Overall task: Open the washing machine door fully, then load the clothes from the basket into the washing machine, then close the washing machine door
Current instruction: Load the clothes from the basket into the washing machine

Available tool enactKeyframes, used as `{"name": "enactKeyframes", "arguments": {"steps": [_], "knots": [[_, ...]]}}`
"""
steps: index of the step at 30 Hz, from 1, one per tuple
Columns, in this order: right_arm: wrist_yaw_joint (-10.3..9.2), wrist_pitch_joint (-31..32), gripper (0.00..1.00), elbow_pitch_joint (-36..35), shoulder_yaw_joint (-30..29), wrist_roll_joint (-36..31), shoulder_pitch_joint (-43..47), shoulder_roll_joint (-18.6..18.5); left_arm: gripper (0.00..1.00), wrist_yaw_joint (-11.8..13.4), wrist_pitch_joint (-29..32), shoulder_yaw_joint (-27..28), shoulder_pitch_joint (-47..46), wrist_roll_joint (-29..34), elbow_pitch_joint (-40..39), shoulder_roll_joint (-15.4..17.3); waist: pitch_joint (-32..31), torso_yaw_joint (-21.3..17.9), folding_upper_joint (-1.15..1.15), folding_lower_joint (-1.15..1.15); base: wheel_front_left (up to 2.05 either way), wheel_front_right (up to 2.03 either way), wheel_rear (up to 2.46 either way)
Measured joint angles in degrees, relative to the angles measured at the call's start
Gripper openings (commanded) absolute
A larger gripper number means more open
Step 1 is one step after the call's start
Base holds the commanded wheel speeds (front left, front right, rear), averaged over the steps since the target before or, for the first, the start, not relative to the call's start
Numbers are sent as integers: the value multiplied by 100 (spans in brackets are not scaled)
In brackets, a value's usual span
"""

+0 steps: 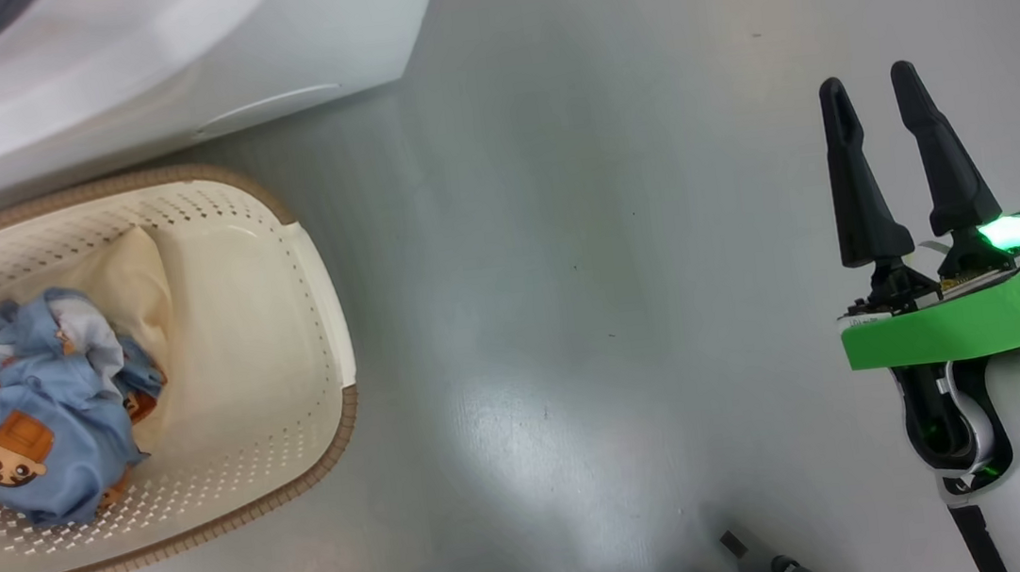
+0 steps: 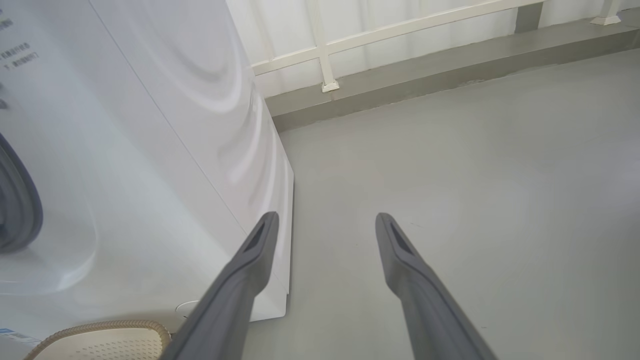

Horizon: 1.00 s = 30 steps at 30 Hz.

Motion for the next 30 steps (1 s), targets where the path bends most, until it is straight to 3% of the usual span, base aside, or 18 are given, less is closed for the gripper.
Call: {"name": "enactKeyframes", "arguments": {"steps": [5,10,11,13,14,15,21,30], "knots": [[0,0,100,-15,67,-1,-38,49,0,-1,-7,619,108,536,-1027,-31,85,-36,0,0,0,0,0],[0,0,100,-21,87,-1,-38,65,0,-1,-7,687,417,705,-659,-226,83,-25,0,0,0,0,0],[0,0,100,-21,94,-1,-38,66,8,-1,-5,582,476,766,-465,-232,80,-17,0,0,0,0,0],[0,0,100,-14,114,-1,-37,77,47,-2,-5,431,521,824,87,-246,61,-5,0,0,0,0,0],[0,0,100,-14,119,-1,-37,78,91,-2,-4,290,524,844,332,-242,48,1,0,0,0,0,0],[0,0,100,-14,122,-1,-37,78,100,-2,-4,170,518,860,494,-242,41,9,0,0,0,0,0],[0,0,100,-8,137,-1,-36,83,100,-2,-3,-248,210,546,1339,-252,-10,70,0,0,0,0,0],[0,0,100,11,160,0,-37,79,100,-2,52,-845,81,-58,1824,-307,-81,180,0,0,0,0,0]]}}
